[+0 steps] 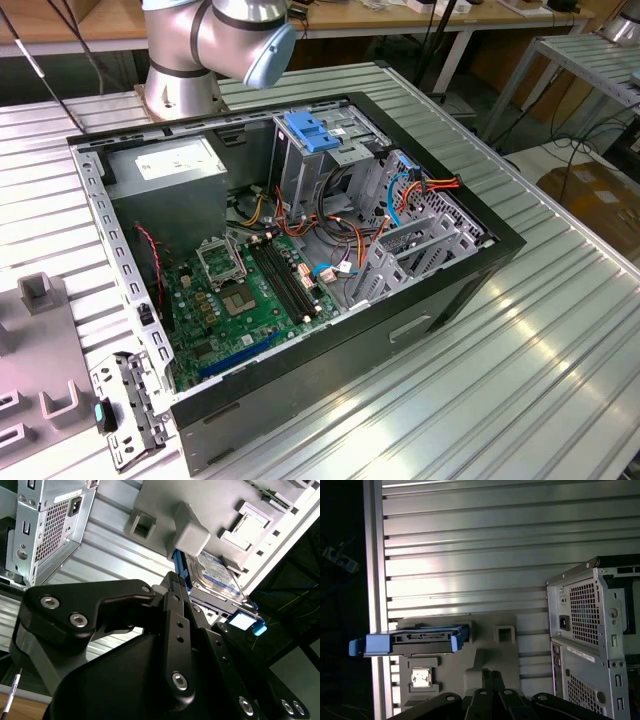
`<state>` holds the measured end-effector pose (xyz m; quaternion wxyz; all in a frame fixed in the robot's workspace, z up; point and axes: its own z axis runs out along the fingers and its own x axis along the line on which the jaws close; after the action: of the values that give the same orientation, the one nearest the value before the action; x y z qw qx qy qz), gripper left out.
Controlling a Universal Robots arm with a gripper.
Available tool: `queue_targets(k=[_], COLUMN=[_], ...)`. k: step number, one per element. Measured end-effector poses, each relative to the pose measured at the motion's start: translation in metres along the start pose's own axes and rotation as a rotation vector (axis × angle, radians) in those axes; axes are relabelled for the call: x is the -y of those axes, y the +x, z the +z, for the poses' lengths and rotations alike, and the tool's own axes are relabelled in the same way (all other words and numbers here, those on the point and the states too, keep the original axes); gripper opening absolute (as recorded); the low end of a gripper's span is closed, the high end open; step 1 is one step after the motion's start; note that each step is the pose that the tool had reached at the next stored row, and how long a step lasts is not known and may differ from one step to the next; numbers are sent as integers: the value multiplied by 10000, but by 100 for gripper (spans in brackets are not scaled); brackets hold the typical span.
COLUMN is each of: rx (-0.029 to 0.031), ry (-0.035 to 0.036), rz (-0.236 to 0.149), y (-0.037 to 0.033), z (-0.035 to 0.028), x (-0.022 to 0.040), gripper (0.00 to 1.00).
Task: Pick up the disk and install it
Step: 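Reach for the disk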
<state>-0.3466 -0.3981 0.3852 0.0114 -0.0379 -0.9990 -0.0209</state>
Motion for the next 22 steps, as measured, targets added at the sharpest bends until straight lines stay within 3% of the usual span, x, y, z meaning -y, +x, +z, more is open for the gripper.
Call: queue_targets(k=[11,15,17,22], rx=[0,0,0,0], ry=[0,-1,-1,0], rz=[0,0,-1,0], y=[235,356,470,739], z=[12,19,26,64], x=[18,28,24,-70], gripper=[11,11,11,11])
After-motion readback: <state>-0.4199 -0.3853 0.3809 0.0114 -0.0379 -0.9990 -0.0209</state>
